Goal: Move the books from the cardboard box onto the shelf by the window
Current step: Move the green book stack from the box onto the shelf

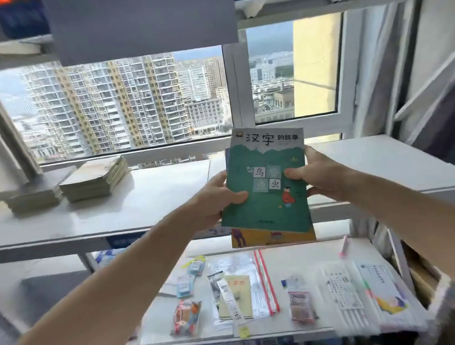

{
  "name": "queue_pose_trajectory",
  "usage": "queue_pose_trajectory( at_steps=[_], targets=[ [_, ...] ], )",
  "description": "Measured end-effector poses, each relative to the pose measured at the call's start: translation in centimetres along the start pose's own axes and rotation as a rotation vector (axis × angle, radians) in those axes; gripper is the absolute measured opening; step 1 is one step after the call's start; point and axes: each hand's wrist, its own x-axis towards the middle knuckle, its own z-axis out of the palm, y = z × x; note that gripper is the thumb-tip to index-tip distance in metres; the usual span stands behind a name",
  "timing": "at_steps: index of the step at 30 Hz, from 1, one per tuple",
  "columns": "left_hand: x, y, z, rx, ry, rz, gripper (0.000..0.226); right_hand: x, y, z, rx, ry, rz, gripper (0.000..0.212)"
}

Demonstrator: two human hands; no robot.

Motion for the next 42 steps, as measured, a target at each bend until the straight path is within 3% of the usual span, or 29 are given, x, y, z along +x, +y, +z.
queue_pose_trajectory(
  at_steps=[11,18,22,31,36,42],
  targets=[
    [3.3,0.1,-19.0,0.129,0.394,0.206,0.072,16.3,-4.7,16.6,0.056,-0.056,-0.321,0.054],
    [6.5,-1.0,-25.5,0.212,0.538,0.292,0.076,24.3,-5.4,22.6,-0.022,-0.107,-0.426,0.083],
    [8.3,-2.0,-29.6,0.295,0.622,0.284,0.089,27.6,-5.0,25.5,-0.046,-0.071,-0.481,0.086],
    [12.9,-5.9,-38.1,0.529,0.635,0.392,0.096,31.2,-4.4,30.2,-0.133,0.047,-0.559,0.089],
    [12.3,-5.6,-38.0,0.699,0.642,0.403,0.104,31.9,-3.1,30.5,-0.088,0.046,-0.556,0.090],
    [12.4,-6.9,-38.2,0.619,0.521,0.366,0.101,31.8,-2.3,30.1,-0.178,0.009,-0.596,0.089]
  ],
)
